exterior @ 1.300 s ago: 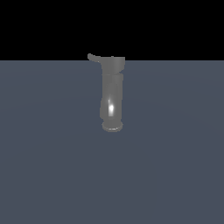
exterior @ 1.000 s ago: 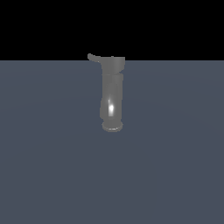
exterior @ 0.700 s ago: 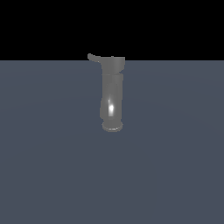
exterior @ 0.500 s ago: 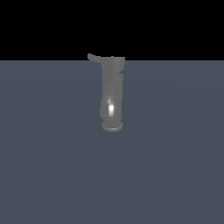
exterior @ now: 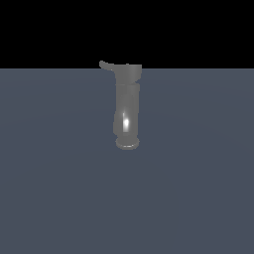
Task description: Turn on the faucet by rotating a designated handle.
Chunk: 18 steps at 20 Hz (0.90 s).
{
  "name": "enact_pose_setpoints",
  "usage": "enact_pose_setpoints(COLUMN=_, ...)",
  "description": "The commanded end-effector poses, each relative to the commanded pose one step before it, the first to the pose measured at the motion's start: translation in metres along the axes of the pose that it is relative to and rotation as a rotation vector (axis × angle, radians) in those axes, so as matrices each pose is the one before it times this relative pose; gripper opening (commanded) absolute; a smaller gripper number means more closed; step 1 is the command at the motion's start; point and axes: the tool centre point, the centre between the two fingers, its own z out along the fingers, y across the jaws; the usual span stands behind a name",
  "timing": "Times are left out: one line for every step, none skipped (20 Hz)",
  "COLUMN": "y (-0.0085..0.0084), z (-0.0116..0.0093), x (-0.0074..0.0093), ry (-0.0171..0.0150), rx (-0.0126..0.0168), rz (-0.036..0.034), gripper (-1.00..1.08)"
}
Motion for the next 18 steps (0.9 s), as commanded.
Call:
enact_pose_setpoints(y=-0.0015, z=0.00025, x=0.00879, ry=-0.00075, rx=0.00828, rz=0.03939, gripper=-1.0)
enact_pose_setpoints(y=-0.00087, z=0.00017, x=0.00411, ry=-0.00039, rx=0.00373, rz=0.01863, gripper=-1.0)
enact_pose_setpoints(y=-0.00101, z=0.00024, x=0.00439, ry=-0.00048, rx=0.00388, rz=0.01995, gripper=-1.0)
enact_pose_setpoints(y=-0.00116, z=0.00032, x=0.00465, ry=-0.00059, rx=0.00402, rz=0.0213, gripper=-1.0)
enact_pose_setpoints(y=-0.00133, z=0.00041, x=0.00492, ry=-0.00071, rx=0.00414, rz=0.02266, gripper=-1.0)
enact_pose_setpoints(y=-0.00153, z=0.00052, x=0.00518, ry=-0.00084, rx=0.00423, rz=0.02402, gripper=-1.0)
enact_pose_setpoints(y=-0.00171, z=0.00063, x=0.00535, ry=-0.00095, rx=0.00424, rz=0.02503, gripper=-1.0)
enact_pose_setpoints(y=-0.00184, z=0.00073, x=0.00534, ry=-0.00103, rx=0.00409, rz=0.02522, gripper=-1.0)
enact_pose_setpoints(y=-0.00197, z=0.00082, x=0.0053, ry=-0.0011, rx=0.00392, rz=0.02533, gripper=-1.0)
enact_pose_setpoints(y=-0.0021, z=0.00092, x=0.00527, ry=-0.00115, rx=0.00376, rz=0.02542, gripper=-1.0)
enact_pose_setpoints(y=-0.00223, z=0.00101, x=0.00522, ry=-0.0012, rx=0.00359, rz=0.02553, gripper=-1.0)
enact_pose_setpoints(y=-0.00236, z=0.00111, x=0.00518, ry=-0.00124, rx=0.00342, rz=0.02564, gripper=-1.0)
enact_pose_setpoints(y=-0.00249, z=0.0012, x=0.00513, ry=-0.00127, rx=0.00325, rz=0.02572, gripper=-1.0)
enact_pose_setpoints(y=-0.00261, z=0.0013, x=0.00507, ry=-0.00128, rx=0.00308, rz=0.02583, gripper=-1.0)
enact_pose_setpoints(y=-0.00273, z=0.00139, x=0.00501, ry=-0.00129, rx=0.00291, rz=0.02591, gripper=-1.0)
enact_pose_setpoints(y=-0.00286, z=0.00149, x=0.00494, ry=-0.00129, rx=0.00273, rz=0.02599, gripper=-1.0)
enact_pose_setpoints(y=-0.00298, z=0.00158, x=0.00487, ry=-0.00127, rx=0.00256, rz=0.02607, gripper=-1.0)
enact_pose_setpoints(y=-0.00309, z=0.00167, x=0.0048, ry=-0.00125, rx=0.0024, rz=0.02615, gripper=-1.0)
